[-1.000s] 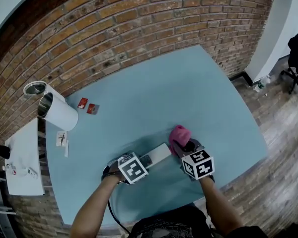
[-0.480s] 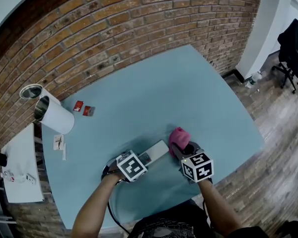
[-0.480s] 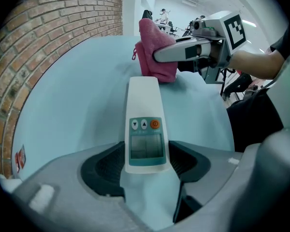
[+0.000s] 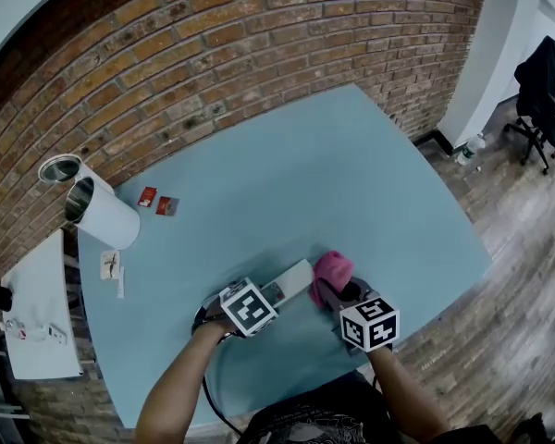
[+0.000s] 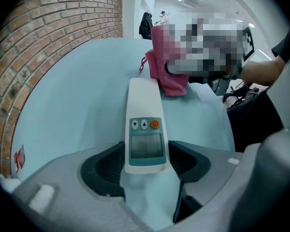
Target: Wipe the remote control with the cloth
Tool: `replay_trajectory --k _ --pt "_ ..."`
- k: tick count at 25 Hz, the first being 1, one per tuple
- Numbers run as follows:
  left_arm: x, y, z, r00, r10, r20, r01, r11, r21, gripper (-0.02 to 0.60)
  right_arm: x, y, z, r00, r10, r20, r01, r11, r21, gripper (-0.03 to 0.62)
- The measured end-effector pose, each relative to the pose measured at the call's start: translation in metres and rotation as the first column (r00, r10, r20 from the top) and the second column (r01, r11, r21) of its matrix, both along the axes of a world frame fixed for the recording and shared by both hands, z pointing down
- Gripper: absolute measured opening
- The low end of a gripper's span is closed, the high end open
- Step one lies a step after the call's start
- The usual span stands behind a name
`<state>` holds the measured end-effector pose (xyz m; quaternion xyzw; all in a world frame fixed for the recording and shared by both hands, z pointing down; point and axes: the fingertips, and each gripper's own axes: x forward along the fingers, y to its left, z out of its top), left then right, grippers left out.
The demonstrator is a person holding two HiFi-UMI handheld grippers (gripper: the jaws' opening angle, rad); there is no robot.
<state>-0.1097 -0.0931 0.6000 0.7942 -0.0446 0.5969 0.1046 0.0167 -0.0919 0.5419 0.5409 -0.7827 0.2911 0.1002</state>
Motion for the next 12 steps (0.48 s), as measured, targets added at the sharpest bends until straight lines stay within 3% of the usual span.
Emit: replay_trajectory --k 12 --pt "0.0 0.001 0.002 1.0 0.001 -0.015 -0.001 1.0 0.004 0.287 -0.043 0.018 0.0 0.998 -0.065 0.017 0.065 0.998 0.002 0.064"
